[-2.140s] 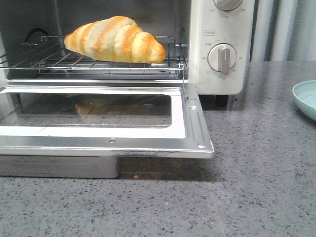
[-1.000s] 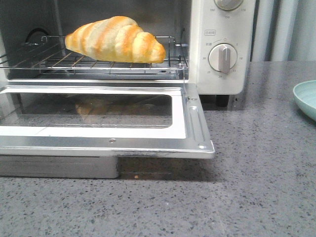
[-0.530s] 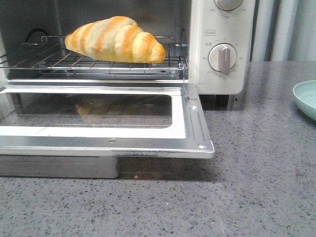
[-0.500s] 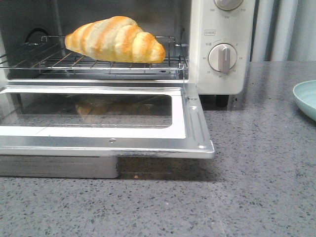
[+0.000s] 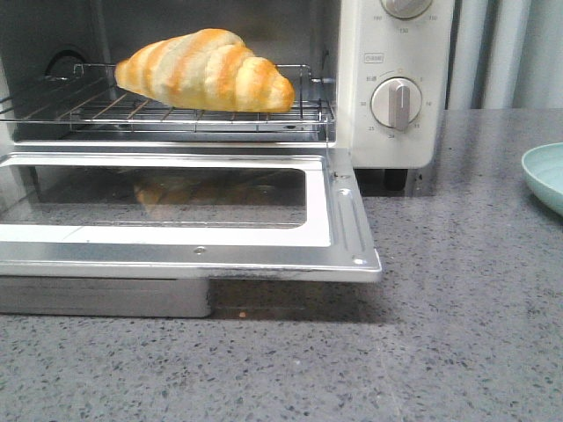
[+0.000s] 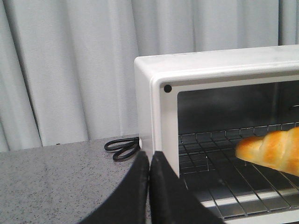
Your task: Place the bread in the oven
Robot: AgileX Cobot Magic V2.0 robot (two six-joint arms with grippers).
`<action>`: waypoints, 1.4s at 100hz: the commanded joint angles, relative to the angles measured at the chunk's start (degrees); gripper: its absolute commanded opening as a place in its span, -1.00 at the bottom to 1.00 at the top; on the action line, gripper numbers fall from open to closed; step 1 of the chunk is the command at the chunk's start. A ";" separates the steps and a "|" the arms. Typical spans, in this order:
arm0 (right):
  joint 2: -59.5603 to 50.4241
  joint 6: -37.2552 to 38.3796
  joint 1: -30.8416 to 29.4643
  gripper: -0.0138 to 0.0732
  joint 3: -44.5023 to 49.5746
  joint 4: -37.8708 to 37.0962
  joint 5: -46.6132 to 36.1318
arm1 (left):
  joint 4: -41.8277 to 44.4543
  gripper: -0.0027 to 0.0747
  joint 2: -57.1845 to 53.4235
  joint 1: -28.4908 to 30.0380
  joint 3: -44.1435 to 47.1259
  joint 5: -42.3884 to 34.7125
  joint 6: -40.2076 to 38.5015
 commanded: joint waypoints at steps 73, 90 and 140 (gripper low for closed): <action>-1.19 -0.50 -0.23 -0.84 0.68 -0.61 -1.44 | -20.62 -0.99 -28.98 7.93 12.57 20.65 2.58; -1.19 -0.50 -0.23 -0.84 0.68 -0.61 -1.44 | -20.62 -0.99 -28.98 7.54 12.67 23.00 6.94; -1.19 -0.50 -0.23 -0.84 0.68 -0.61 -1.44 | -24.15 -0.99 -28.98 4.57 14.86 30.24 19.41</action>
